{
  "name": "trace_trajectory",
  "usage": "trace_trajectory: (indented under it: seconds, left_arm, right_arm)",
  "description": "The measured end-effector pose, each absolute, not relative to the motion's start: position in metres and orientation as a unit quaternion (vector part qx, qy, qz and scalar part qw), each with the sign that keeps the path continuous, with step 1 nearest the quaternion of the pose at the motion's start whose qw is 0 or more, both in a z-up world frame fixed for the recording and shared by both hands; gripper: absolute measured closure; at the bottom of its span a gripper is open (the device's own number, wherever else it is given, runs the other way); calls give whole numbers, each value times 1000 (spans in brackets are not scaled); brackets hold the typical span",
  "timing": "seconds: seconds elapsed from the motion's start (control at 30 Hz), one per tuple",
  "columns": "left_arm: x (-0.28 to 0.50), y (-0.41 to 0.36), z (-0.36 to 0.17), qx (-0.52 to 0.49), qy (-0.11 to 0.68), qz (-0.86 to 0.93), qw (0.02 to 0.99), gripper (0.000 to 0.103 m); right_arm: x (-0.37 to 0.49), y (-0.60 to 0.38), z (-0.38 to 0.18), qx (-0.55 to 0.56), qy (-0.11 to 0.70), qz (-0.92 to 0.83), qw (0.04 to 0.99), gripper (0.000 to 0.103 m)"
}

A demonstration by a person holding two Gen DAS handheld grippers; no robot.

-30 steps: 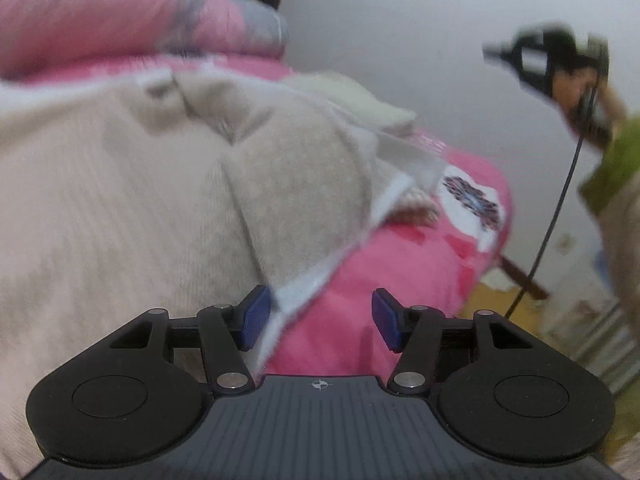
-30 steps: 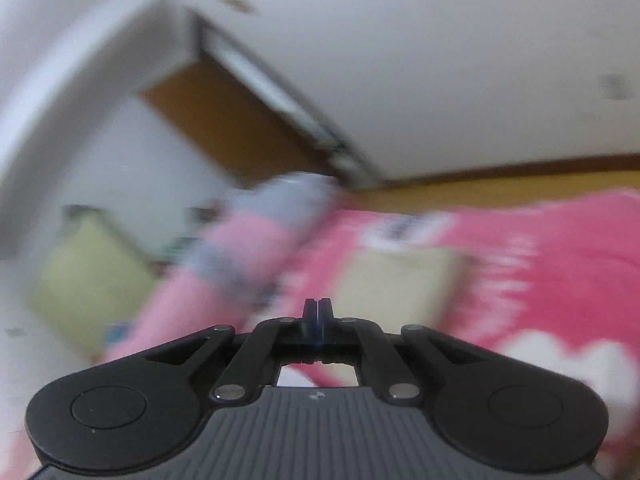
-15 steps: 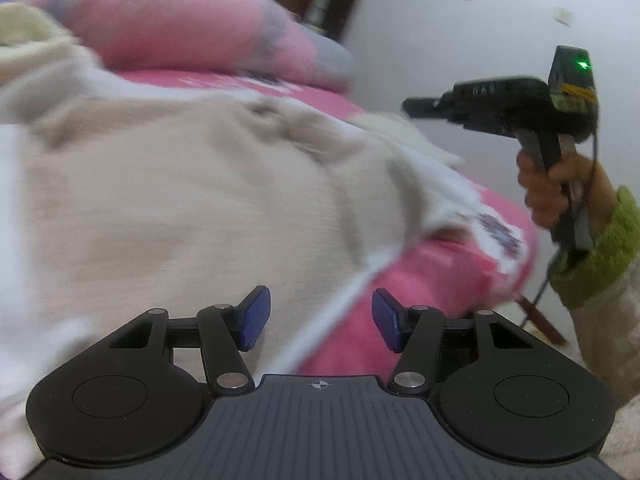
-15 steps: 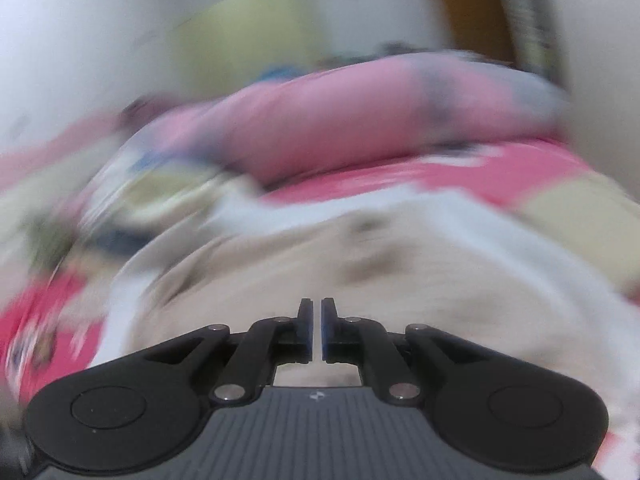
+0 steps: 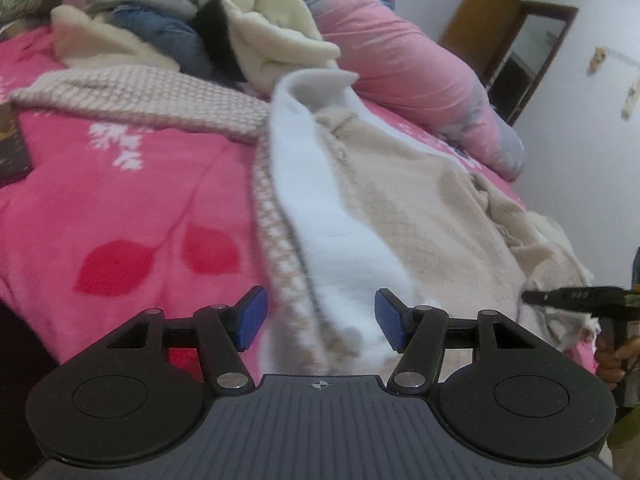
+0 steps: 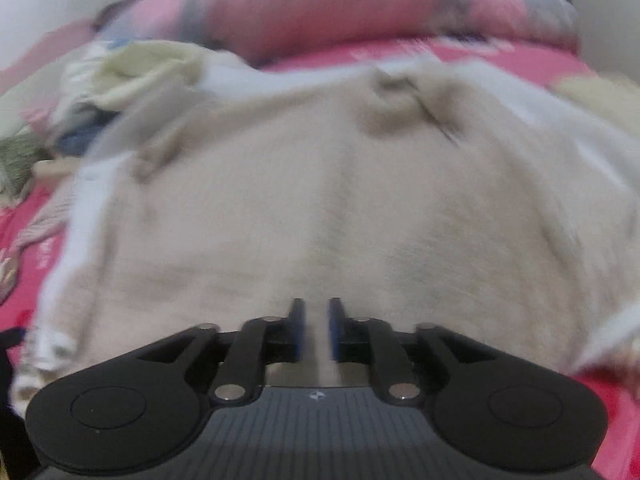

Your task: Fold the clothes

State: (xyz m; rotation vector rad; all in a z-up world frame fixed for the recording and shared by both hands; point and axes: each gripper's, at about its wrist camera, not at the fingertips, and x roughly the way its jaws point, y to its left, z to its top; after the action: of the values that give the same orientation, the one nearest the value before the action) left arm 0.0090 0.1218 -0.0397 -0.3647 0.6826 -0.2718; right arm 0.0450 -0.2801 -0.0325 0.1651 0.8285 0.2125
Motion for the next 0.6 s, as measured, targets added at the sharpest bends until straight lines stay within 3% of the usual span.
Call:
trace_trajectory:
  seconds: [0.03,0.17,0.23,0.3,0.43,0.6]
  left_arm:
    - [6,122,-41,-172,332,-138,917,43]
    - [-4,113,-49,-136,344,-164,914,43]
    - [-8,110,-55,-120,348,-168,915,43]
    - [-12,109,-61,-114,352,-174,913,43]
    - [-17,111,-68,-109,349,-177,914,43]
    - [-18,115,-72,-101,344,-182,916,43]
  right_arm:
    - [44,-261,-28,68,396,128,907,67]
    - [39,-185,-10,22,373,228,899,62]
    - [36,-146,-2,-2,359,277,891,54]
    - [34,-108,6,-26,346,323,880,52]
    - [37,-51,-11,-96,360,348,860,29]
    - [18,-13,-28,-202,335,355,849,29]
